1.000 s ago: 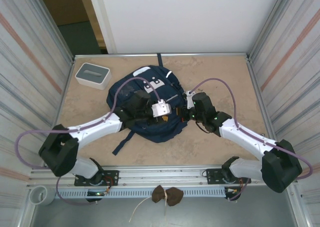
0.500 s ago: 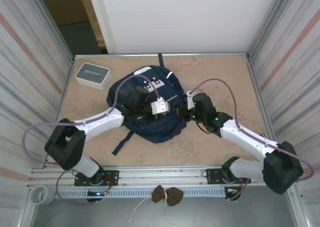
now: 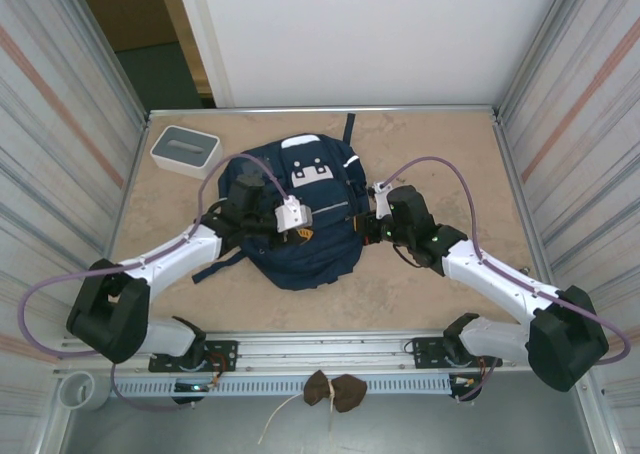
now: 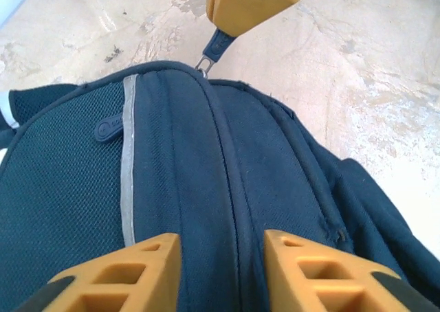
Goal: Pack the student bag
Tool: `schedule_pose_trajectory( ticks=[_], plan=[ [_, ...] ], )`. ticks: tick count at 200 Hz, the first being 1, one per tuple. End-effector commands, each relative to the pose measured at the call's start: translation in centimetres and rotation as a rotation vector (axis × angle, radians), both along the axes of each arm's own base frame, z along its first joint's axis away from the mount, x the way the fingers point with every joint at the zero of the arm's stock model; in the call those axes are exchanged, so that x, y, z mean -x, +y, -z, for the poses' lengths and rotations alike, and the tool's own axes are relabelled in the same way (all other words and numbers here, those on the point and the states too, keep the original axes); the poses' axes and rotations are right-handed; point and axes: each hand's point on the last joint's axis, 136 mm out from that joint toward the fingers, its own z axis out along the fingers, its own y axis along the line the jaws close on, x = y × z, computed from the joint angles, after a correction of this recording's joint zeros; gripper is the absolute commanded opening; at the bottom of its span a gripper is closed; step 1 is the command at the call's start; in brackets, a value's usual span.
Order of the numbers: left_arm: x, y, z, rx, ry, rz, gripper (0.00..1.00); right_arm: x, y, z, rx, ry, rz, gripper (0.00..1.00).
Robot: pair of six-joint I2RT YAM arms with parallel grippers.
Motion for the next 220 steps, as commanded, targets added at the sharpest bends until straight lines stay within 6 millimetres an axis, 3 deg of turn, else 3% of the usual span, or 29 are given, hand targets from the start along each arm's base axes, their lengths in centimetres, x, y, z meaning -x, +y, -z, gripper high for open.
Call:
schedule_pose_trajectory(
  ticks=[1,24,64,111,122,139,154,189,220],
  plan=[
    [0.0,-1.0,-1.8,-0.018,-0.094,-0.007,0.46,-0.2,0.1,-0.6,-0.007,-0.036,0.005,0.00],
    [-0.2,-2.2,-1.6,-0.072,-0.121,-0.010,0.52,0.0,0.3,-1.1,-0.016,-0.044,0.002,0.00],
    [-1.2,-4.0,-0.5,-0.155,-0.137,-0.001,0.52,0.2,0.6,-1.3,-0.019,-0.049,-0.004,0.00],
    [-1.7,-4.7,0.9,-0.199,-0.107,0.023,0.39,0.2,0.1,-0.8,0.000,-0.052,0.004,0.00],
    [-1.6,-4.6,1.0,-0.204,-0.103,0.029,0.30,0.1,0.0,-0.6,0.007,-0.051,0.006,0.00],
    [-1.3,-4.5,0.3,-0.175,-0.086,0.046,0.12,-0.2,-0.6,0.2,0.042,-0.050,0.019,0.00],
    [0.0,-4.2,-1.0,-0.092,-0.066,0.100,0.04,-0.6,-1.3,0.9,0.072,-0.048,0.033,0.00],
    [2.9,-3.1,-3.8,0.108,-0.074,0.238,0.00,-1.5,-2.5,1.8,0.105,-0.052,0.071,0.00],
    [4.4,-2.5,-5.0,0.181,-0.049,0.323,0.00,-2.9,-3.0,2.1,0.116,-0.048,0.140,0.00]
  ],
)
